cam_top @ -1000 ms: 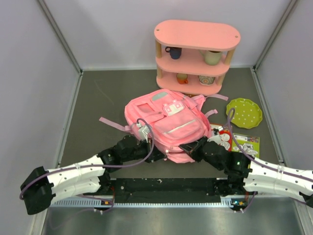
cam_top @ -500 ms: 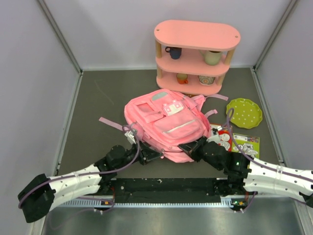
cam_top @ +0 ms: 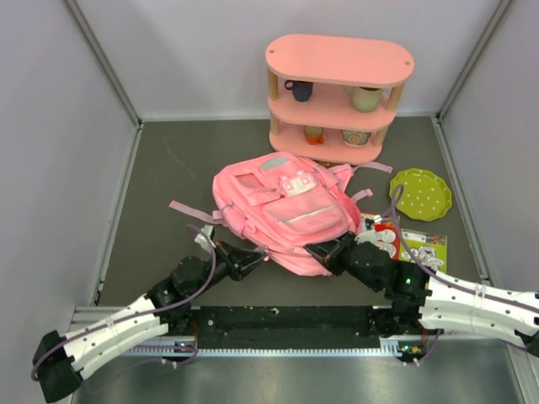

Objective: Pack the student bag
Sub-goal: Unzip the student bag at the center of the board.

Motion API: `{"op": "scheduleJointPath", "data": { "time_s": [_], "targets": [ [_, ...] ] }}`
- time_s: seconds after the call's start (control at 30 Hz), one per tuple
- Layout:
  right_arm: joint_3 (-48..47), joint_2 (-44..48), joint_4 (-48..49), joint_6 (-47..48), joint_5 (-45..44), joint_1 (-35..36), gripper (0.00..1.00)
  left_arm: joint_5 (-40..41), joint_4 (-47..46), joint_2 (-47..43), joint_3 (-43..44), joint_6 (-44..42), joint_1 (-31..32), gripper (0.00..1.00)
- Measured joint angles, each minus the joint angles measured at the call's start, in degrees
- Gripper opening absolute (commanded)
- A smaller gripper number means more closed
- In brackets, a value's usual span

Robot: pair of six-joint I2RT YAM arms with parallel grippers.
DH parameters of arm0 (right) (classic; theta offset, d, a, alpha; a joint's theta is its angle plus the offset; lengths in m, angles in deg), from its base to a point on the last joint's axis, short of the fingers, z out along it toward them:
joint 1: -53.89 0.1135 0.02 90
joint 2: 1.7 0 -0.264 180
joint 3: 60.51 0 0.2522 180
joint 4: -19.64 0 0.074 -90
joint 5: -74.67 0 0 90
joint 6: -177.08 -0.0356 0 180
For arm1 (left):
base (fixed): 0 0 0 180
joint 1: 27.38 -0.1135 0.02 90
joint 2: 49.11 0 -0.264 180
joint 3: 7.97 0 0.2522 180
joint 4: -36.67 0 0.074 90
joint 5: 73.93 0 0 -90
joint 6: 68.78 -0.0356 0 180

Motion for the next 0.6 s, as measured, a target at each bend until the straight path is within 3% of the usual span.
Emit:
{"op": "scheduleJointPath", "data": {
  "time_s": [0.17, 0.33, 0.6],
  "targets": [
    [1.64, 0.0, 0.48, 0.07, 0.59, 0.02, 0.0, 2.62, 13.22, -5.07, 0.02, 1.18, 0.0, 0.0],
    [1.97, 0.0, 0.68, 0.31, 0.96, 0.02, 0.0, 5.51, 19.54, -10.08, 0.02, 3.13, 0.0, 0.0],
    [1.95, -0.37, 1.22, 1.25, 1.05, 0.02, 0.0, 16.26, 35.74, -12.52, 3.76, 0.7, -0.17, 0.0]
  ]
}}
